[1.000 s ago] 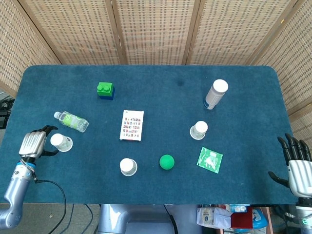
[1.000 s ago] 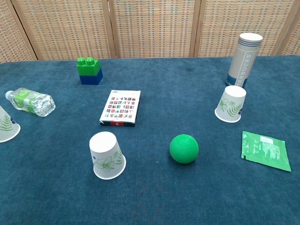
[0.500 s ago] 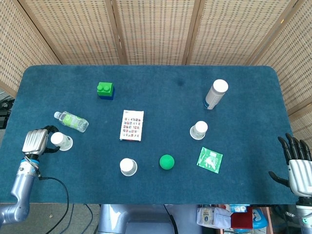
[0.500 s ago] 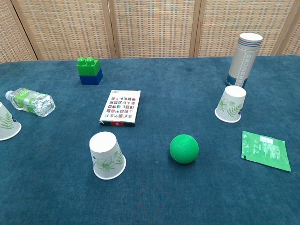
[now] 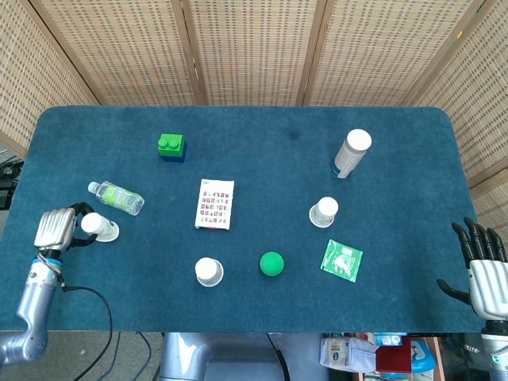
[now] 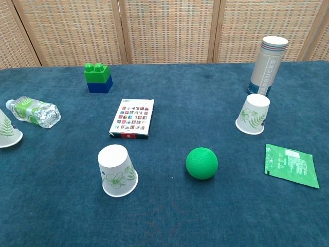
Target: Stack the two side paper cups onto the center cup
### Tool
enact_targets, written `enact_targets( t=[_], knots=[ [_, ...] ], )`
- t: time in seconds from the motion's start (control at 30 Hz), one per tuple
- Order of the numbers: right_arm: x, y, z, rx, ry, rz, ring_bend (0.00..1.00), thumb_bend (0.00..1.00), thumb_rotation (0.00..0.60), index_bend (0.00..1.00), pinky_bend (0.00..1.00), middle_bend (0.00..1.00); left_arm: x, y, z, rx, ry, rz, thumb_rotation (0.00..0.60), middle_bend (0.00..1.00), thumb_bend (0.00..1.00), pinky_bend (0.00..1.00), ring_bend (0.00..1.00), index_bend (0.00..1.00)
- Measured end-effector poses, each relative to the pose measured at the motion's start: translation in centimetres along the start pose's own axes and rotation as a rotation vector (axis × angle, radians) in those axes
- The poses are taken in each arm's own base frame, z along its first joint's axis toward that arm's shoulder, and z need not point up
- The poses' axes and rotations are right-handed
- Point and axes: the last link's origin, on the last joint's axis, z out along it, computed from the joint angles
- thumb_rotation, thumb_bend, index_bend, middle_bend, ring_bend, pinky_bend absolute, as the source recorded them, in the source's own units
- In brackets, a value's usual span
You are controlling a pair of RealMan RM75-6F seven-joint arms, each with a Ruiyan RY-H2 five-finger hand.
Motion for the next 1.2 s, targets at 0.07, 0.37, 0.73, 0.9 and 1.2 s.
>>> enact_targets(
  t=[0.07,0.37,0.73,0.9,1.2],
  knots=[
    [0.0,0.0,0.0,0.000,-0.001,0.002,0.00,0.00,0.600,0.00,0.00,0.00,0.5,0.1,-0.3,-0.012,0.016,-0.013,0.600,0.44,0.29,0.48,0.51,0.43],
    [0.0,0.0,0.1,-0.002,-0.002,0.010,0.00,0.00,0.600,0.00,0.00,0.00,4.3,3.2,-3.2,-0.251,0.147,-0.040,0.600,0.45,0.29,0.47,0.51,0.44],
    [0.0,0.3,0.2,-0.013,-0.001,0.011,0.00,0.00,0.600,0.00,0.00,0.00,7.2,10.8,-7.6,-0.761,0.147,-0.012,0.600,0.44,0.29,0.47,0.51,0.46],
    [0.0,0.4,0.2,-0.017,-0.003,0.012,0.00,0.00,0.600,0.00,0.00,0.00,6.7,13.3,-7.9,-0.832,0.084,0.022,0.600,0.44,0.29,0.47,0.51,0.46],
    [0.0,0.4,0.2,-0.018,-0.006,0.015,0.00,0.00,0.600,0.00,0.00,0.00,5.5,16.5,-7.5,-0.866,0.038,0.066,0.600,0.44,0.29,0.47,0.51,0.46]
  ],
)
